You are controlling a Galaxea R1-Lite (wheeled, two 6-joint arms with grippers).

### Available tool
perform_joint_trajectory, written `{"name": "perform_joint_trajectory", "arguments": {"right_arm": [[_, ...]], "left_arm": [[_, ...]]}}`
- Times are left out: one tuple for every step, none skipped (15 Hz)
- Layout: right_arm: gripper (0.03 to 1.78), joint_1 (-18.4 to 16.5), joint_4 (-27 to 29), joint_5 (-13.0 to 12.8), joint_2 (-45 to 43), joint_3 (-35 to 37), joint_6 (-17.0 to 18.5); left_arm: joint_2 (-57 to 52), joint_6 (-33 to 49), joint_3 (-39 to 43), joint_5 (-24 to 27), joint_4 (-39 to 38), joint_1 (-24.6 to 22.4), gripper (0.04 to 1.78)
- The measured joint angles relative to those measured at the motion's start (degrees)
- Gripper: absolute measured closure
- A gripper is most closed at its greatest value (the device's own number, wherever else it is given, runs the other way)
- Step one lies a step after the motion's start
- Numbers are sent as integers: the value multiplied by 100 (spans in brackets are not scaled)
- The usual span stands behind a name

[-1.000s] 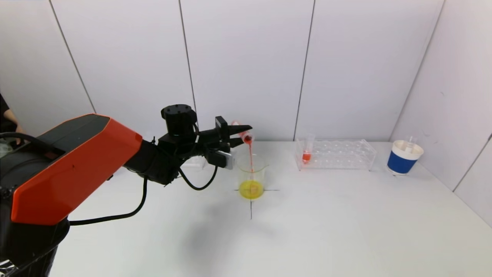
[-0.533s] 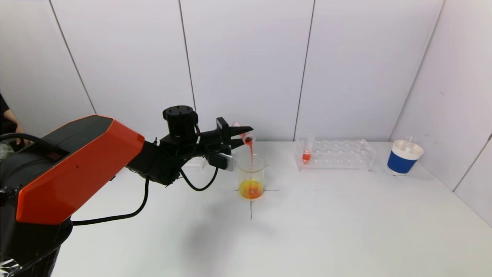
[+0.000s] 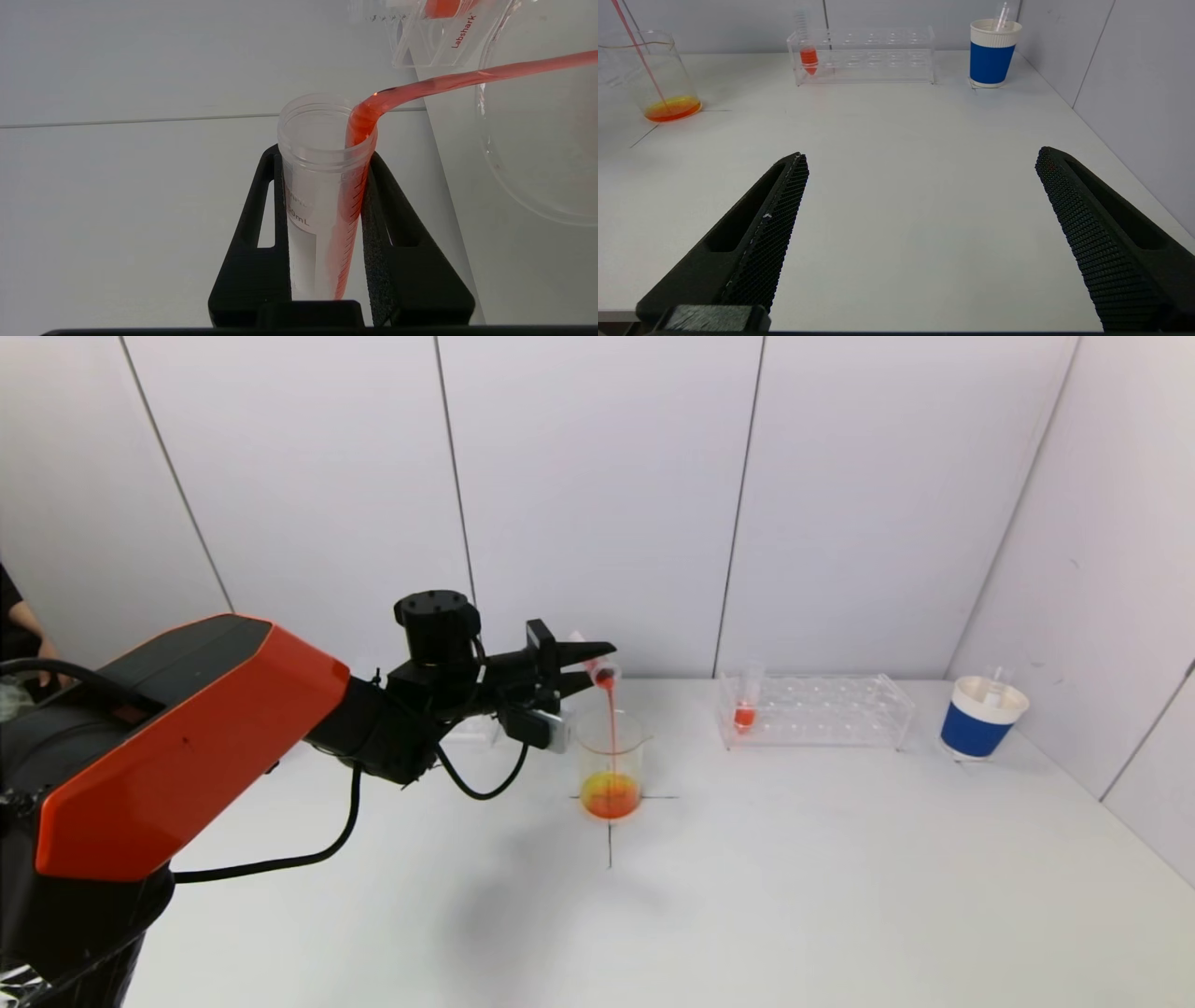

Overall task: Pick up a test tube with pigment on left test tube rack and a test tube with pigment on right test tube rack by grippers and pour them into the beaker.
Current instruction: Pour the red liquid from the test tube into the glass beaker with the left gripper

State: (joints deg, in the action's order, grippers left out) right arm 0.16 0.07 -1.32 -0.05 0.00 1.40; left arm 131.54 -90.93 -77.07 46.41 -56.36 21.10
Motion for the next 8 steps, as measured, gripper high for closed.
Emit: {"name": "perform_joint_trajectory", "arguments": {"right_arm": [[4, 0, 0, 0, 0, 0, 0], [4, 0, 0, 0, 0, 0, 0], [4, 0, 2, 0, 0, 0, 0], [4, 0, 2, 0, 0, 0, 0], [4, 0, 2, 0, 0, 0, -2], [4, 0, 0, 0, 0, 0, 0], [4, 0, 0, 0, 0, 0, 0], [4, 0, 0, 0, 0, 0, 0]], "left_arm": [[-12, -5, 0, 2, 0, 0, 137], [-23, -11, 0, 6, 0, 0, 137], [-33, -13, 0, 15, 0, 0, 137], [-39, -57, 0, 34, -1, 0, 137], [-41, -143, 0, 94, 0, 0, 137], [-45, -185, 0, 129, 0, 0, 137], [-52, -204, 0, 133, 0, 0, 137], [-59, -215, 0, 140, 0, 0, 137]]}}
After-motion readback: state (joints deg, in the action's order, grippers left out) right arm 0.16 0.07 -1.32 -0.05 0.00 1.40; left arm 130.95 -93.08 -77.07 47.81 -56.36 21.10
